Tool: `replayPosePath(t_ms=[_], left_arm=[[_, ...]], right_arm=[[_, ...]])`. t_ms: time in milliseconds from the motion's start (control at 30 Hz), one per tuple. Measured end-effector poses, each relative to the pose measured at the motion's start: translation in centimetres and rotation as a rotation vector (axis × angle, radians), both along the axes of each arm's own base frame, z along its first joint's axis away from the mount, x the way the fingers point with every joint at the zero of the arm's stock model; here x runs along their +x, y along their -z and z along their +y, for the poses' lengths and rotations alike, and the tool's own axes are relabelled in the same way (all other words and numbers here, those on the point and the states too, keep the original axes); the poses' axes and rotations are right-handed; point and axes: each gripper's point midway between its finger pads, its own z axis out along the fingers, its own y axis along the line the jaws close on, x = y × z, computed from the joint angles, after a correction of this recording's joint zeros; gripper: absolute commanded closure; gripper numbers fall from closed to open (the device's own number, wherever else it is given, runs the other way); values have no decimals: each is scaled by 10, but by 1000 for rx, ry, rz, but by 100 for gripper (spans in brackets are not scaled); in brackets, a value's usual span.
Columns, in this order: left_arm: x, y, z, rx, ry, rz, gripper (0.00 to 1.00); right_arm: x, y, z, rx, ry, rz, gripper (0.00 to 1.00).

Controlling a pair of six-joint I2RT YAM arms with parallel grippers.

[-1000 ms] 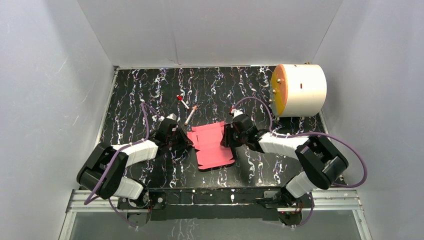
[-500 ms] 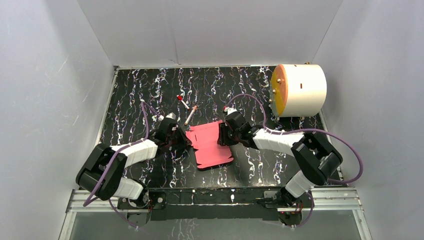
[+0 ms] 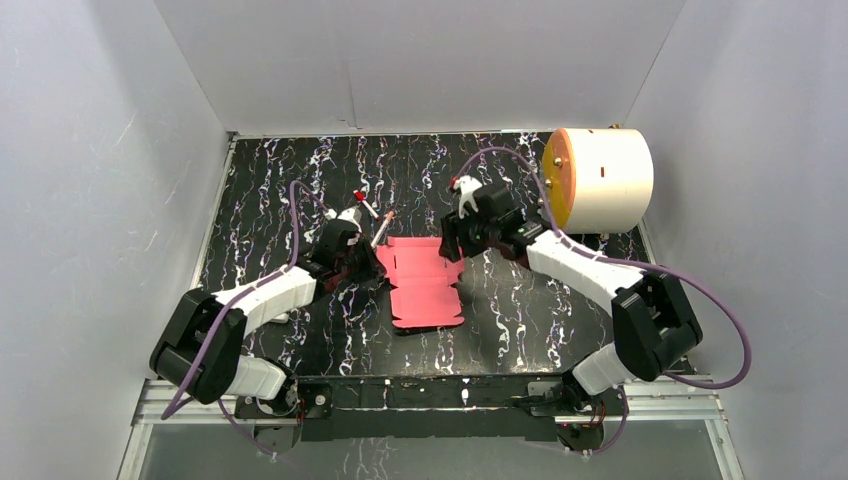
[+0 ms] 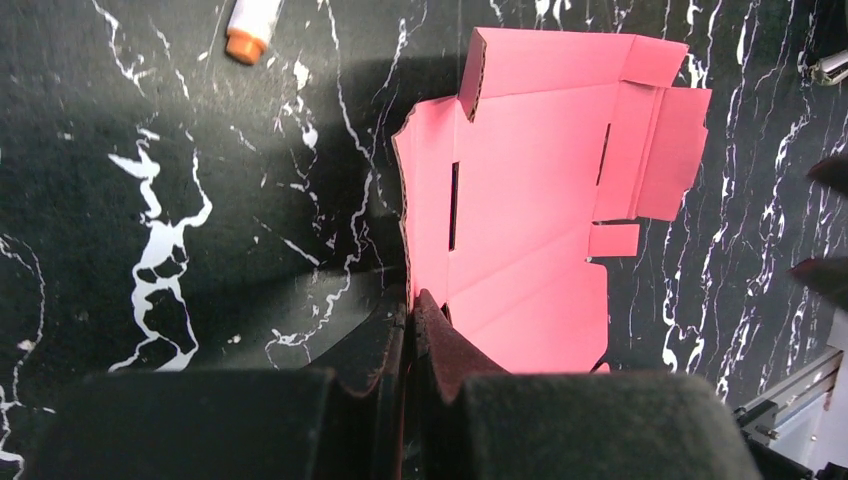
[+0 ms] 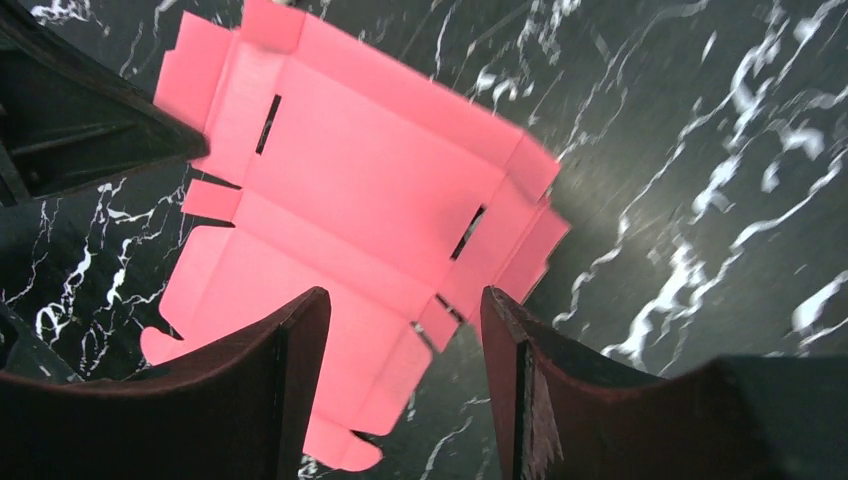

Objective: Fold the paper box

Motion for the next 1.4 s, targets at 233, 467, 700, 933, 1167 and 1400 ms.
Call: replayPosePath(t_ms=[233, 467, 700, 933, 1167, 1400], left_arm=[[10, -10, -2, 61, 62, -58, 97], [8, 1, 1, 126, 122, -64, 97], [9, 2, 1, 157, 145, -86, 97], [10, 3, 3, 182, 143, -99, 97], [11, 3, 1, 180, 142, -114, 98], [7, 10, 3, 178, 143, -115, 98]], right_arm=[[37, -16, 2, 22, -180, -65, 29], [53, 10, 20, 25, -387, -69, 29], [68, 30, 45, 70, -550, -40, 33], [57, 38, 53, 115, -648, 12, 37], [52, 46, 56, 135, -695, 40, 42], [49, 61, 53, 119, -700, 86, 44]])
